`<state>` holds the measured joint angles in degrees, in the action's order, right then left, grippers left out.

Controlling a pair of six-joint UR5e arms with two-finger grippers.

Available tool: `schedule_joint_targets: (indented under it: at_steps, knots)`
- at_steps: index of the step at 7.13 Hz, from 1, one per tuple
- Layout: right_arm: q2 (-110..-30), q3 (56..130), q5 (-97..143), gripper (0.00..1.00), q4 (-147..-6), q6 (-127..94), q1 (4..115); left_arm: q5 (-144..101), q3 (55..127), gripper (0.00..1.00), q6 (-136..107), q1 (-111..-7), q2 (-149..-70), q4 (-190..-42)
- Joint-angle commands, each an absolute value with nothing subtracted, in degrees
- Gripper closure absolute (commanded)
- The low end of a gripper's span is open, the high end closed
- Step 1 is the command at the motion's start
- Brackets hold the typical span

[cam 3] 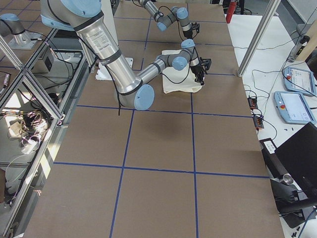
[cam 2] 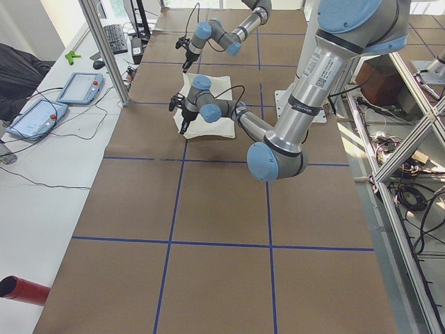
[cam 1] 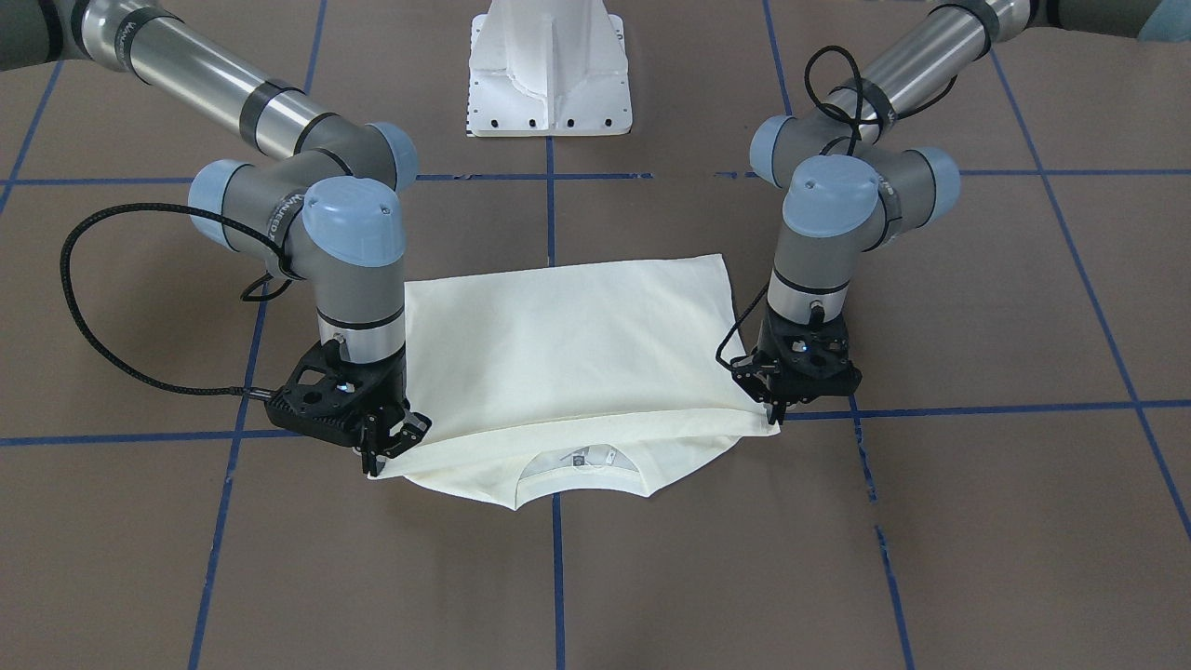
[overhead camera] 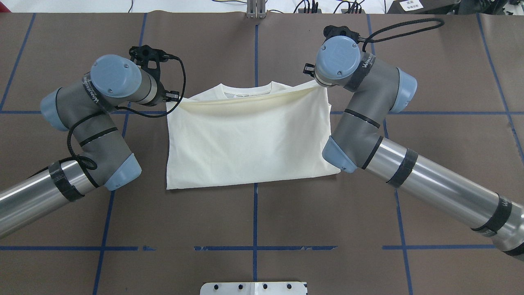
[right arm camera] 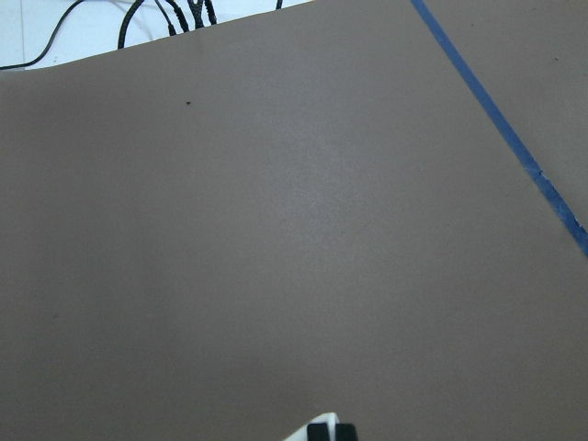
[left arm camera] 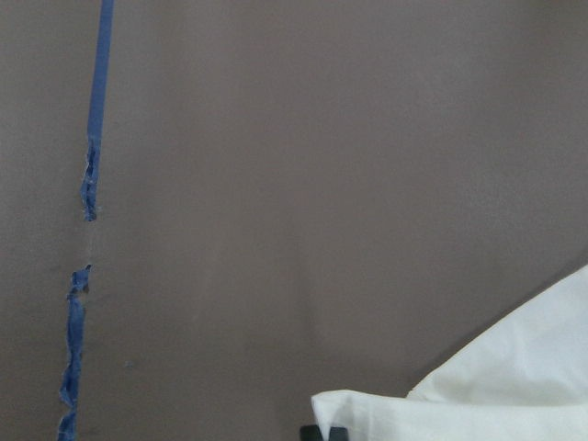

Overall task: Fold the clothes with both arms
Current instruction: 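Lay the hem near the collar and open both grippers, then move the left gripper to the folded shirt's side edge and grasp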

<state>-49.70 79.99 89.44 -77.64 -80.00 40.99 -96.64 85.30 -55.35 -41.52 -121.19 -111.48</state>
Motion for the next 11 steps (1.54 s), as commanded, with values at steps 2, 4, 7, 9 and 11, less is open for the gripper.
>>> schedule_joint_targets:
  at_steps: [2, 4, 7, 9, 11]
  knots:
    - [-50.97, 79.72, 88.51, 0.03, -77.25, -80.07, 39.83, -96.68, 85.43, 0.01, -55.37, -41.48, -120.77, -113.80]
    - [-50.89, 81.64, 90.16, 0.00, -76.91, -72.57, 40.78, -98.34, 91.01, 0.00, -55.37, -41.22, -119.37, -114.09]
    - [-51.76, 85.24, 92.37, 0.00, -76.99, -70.84, 41.05, -99.15, 102.10, 0.00, -63.13, -32.91, -109.98, -114.96]
    - [-52.21, 86.22, 92.37, 0.00, -76.99, -70.93, 41.04, -94.86, 103.89, 0.11, -69.94, -26.75, -105.32, -118.97]
    - [-52.29, 86.22, 92.37, 0.00, -76.99, -70.93, 41.04, -94.22, 103.89, 0.37, -71.10, -24.88, -103.45, -120.50]
